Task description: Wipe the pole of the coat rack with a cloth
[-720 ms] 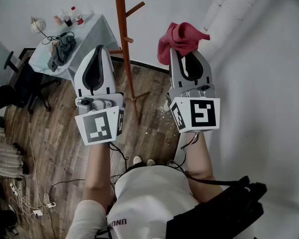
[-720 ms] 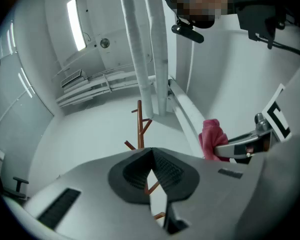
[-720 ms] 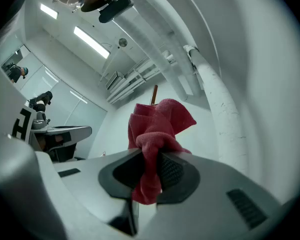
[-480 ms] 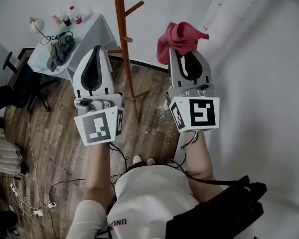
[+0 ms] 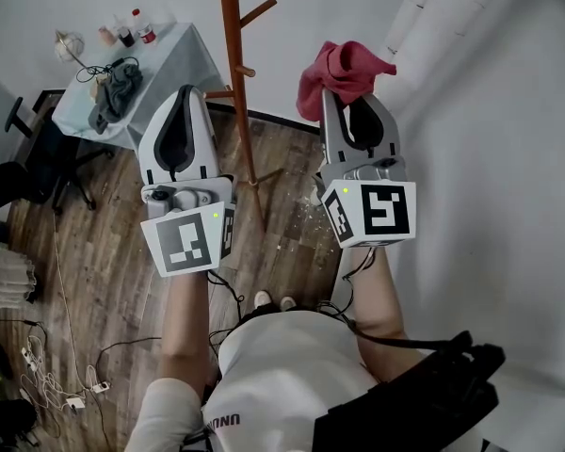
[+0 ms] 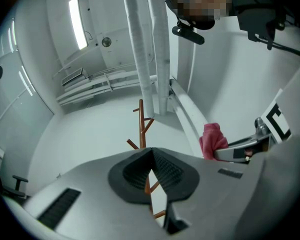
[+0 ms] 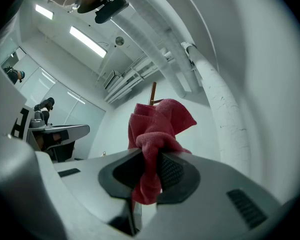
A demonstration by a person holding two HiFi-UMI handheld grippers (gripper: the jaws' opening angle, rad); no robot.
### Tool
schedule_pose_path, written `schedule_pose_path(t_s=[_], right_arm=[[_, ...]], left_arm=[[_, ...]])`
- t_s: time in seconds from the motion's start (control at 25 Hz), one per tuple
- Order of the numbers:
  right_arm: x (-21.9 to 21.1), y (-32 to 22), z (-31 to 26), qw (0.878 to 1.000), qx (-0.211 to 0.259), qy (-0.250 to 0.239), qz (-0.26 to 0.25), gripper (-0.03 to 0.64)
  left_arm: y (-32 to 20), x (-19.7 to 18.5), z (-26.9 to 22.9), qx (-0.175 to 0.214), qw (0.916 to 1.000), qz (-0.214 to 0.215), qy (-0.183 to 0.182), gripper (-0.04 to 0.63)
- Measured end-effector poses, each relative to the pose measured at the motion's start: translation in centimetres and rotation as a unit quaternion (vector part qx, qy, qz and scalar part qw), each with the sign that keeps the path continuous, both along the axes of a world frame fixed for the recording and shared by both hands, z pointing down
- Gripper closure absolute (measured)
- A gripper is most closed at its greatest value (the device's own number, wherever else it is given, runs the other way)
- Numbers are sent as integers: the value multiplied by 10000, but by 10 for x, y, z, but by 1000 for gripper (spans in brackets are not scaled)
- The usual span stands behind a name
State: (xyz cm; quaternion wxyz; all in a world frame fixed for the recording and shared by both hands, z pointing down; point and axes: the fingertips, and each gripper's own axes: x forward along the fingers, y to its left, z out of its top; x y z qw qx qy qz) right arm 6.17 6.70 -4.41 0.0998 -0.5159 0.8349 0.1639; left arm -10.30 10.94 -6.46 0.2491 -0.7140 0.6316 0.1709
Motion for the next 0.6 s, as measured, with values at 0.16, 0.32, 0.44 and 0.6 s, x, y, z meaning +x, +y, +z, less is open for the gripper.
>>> schedule_pose_path(t_s=[0.16, 0.32, 0.44, 0.6], right_arm=[[-6, -1, 7, 9999, -78, -24, 76, 543], [-8, -3, 15, 9997, -189, -45, 177, 543], [-7, -5, 21, 9993, -244, -121, 274, 543], [-6, -14, 28, 9987, -344, -193, 317, 543]], left_arm=[[-1, -2, 3, -30, 9999, 100, -57, 581], [-5, -1, 5, -48, 9997, 232, -70, 581], [-8, 0, 9, -61, 9994, 328, -89, 581], [-15, 1, 15, -132, 9992, 384, 14, 581]])
